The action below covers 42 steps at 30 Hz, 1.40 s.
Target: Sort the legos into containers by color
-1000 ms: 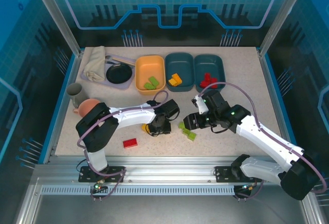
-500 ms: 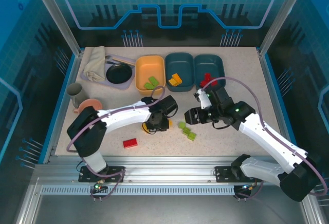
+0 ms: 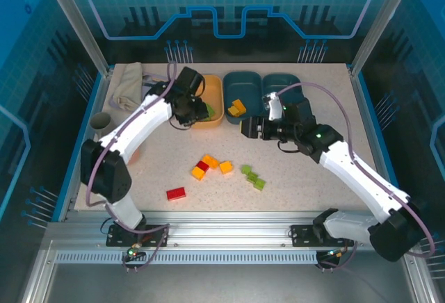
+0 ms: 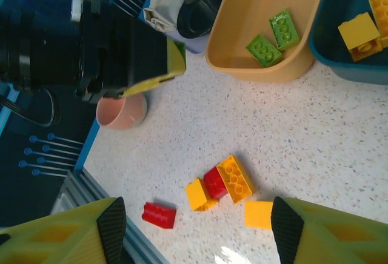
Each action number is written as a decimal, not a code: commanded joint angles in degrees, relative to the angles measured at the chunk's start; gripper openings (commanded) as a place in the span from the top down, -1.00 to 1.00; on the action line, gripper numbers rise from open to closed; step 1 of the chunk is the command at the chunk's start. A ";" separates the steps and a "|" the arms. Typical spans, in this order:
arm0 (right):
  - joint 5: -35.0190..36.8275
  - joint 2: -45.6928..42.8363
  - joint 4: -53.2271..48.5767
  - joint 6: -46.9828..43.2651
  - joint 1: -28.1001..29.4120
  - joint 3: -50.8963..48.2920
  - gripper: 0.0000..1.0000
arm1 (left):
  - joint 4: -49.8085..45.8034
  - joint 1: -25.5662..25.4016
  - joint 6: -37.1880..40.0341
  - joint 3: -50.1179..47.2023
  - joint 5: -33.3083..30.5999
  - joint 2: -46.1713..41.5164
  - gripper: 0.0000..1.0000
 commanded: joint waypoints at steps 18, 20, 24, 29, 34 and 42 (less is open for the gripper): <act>-2.64 16.94 -3.41 1.26 -2.08 14.31 -0.35 | -13.51 7.46 5.53 37.91 -3.06 38.01 0.51; -2.86 17.28 -3.58 1.18 -2.25 14.16 -0.35 | -14.64 7.50 5.31 38.77 -3.60 38.91 0.48; -3.33 18.38 -4.68 0.69 -2.52 14.80 -0.36 | -14.56 7.58 4.91 37.79 -3.59 38.83 0.37; -3.33 18.81 -6.41 -0.55 -2.51 15.91 -0.37 | -14.58 7.58 4.75 37.91 -3.03 37.39 0.09; -1.42 17.36 -9.04 -3.76 -2.32 15.90 -0.36 | -14.12 7.32 4.12 37.96 -1.91 32.59 -0.03; 4.79 14.28 -14.35 -12.00 3.81 12.96 -0.34 | -9.07 5.91 1.04 23.52 -0.27 13.78 -0.24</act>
